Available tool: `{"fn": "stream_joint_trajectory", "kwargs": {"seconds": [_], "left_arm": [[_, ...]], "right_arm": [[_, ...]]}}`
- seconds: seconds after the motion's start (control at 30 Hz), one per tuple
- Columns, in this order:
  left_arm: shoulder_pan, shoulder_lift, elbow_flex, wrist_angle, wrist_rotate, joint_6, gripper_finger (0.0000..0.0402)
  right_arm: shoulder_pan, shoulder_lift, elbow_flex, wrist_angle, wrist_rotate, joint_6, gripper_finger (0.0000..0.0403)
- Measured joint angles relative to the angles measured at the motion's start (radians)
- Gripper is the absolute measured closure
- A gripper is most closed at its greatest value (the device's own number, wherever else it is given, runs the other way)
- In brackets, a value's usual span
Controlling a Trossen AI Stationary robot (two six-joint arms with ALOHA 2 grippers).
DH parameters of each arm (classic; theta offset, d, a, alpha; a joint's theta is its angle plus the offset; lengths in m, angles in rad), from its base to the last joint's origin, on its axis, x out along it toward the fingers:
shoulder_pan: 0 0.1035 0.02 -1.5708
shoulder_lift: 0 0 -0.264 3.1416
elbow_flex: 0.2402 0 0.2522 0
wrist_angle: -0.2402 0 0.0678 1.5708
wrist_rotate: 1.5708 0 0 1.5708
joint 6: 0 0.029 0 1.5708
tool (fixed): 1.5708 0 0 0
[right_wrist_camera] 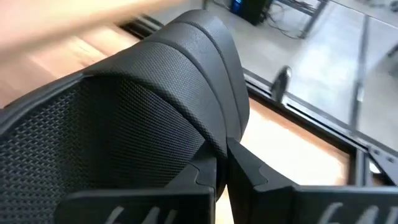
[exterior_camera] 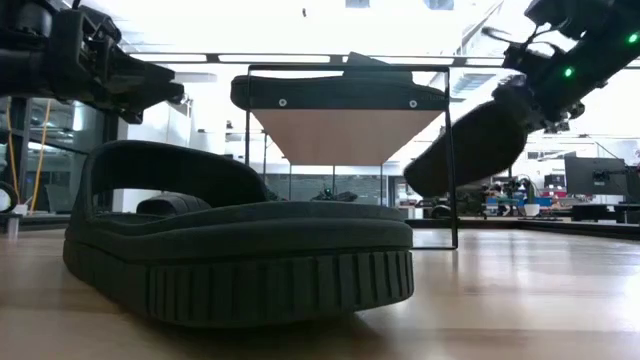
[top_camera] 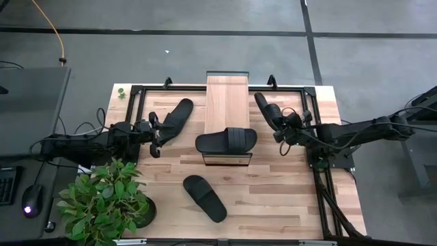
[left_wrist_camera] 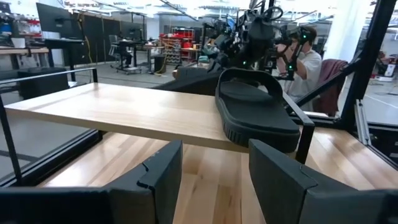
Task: Pick and place slides into the shelf
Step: Put the black slipper on the shelf
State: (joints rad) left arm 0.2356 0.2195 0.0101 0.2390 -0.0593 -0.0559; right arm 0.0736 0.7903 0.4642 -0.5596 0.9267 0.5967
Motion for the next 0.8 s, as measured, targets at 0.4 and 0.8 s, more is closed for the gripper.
{"fn": "stream_joint_trajectory", "kwargs": {"seconds": [0.4, 0.8], "left_arm": [[0.000, 0.000, 0.000, -0.001, 0.208, 0.109, 0.0234], [0.000, 0.000, 0.000, 0.020, 0.261, 0.115, 0.0234]], "right_arm": [[0.157, -0.079, 0.064, 0.102, 0.004, -0.070, 0.0403], [0.254, -0.079, 0.066, 0.418, -0.022, -0.296, 0.0403]]}}
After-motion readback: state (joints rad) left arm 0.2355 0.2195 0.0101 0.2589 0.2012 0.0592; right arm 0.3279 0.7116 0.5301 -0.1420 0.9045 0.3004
